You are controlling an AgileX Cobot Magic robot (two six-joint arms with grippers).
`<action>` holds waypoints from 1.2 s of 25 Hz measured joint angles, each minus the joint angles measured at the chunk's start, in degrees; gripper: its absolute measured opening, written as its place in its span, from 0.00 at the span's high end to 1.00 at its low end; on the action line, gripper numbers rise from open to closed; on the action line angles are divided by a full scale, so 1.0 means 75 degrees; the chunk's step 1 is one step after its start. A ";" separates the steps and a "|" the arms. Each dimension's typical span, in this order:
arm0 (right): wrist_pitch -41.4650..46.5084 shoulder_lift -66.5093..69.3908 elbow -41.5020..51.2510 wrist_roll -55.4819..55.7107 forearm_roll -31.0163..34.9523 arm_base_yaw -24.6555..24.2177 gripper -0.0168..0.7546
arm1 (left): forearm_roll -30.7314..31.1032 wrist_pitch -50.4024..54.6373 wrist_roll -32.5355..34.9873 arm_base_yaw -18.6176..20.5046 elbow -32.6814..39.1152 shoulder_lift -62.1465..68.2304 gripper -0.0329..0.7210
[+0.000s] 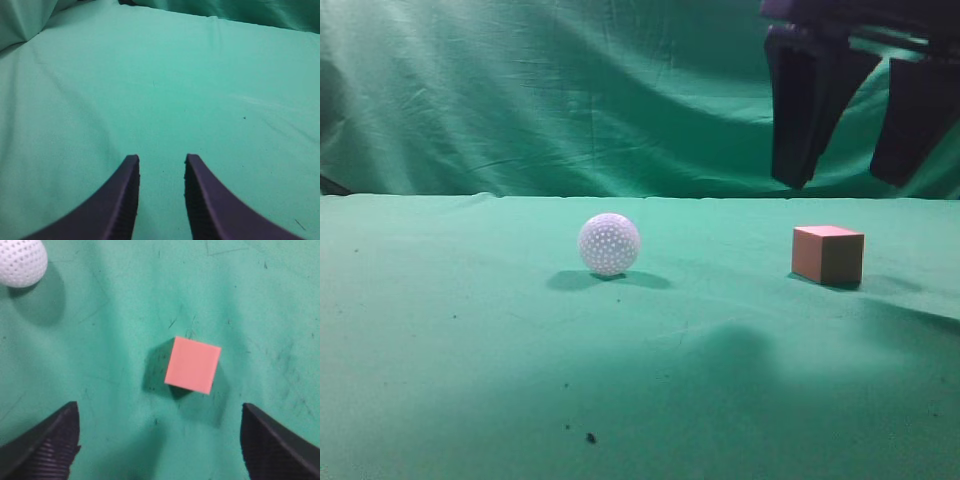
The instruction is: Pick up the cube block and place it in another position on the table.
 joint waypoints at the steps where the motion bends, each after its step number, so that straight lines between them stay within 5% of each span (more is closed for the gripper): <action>1: -0.0066 0.0190 -0.0060 0.0018 -0.0028 0.0000 0.27 | 0.0000 0.0000 0.0000 0.0000 0.0000 0.0000 0.61; 8: -0.0445 0.1198 -0.0286 0.0780 -0.0533 0.0000 0.33 | 0.0000 0.0000 0.0000 0.0000 0.0000 0.0000 0.61; 12: -0.0488 0.1260 -0.0358 0.0994 -0.0576 0.0000 0.69 | 0.0000 0.0000 0.0000 0.0000 0.0000 0.0000 0.61; 17: -0.0448 0.0768 -0.0960 0.1436 -0.0706 -0.0147 0.69 | 0.0000 0.0000 0.0000 0.0000 0.0000 0.0000 0.61; 25: -0.0817 0.0671 -0.1676 0.1533 -0.0984 -0.1656 0.69 | 0.0000 0.0000 0.0000 0.0000 0.0000 0.0000 0.61; 30: -0.1234 0.1309 -0.1676 0.1096 -0.0984 -0.1909 0.69 | 0.0000 0.0000 0.0000 0.0000 0.0000 0.0000 0.61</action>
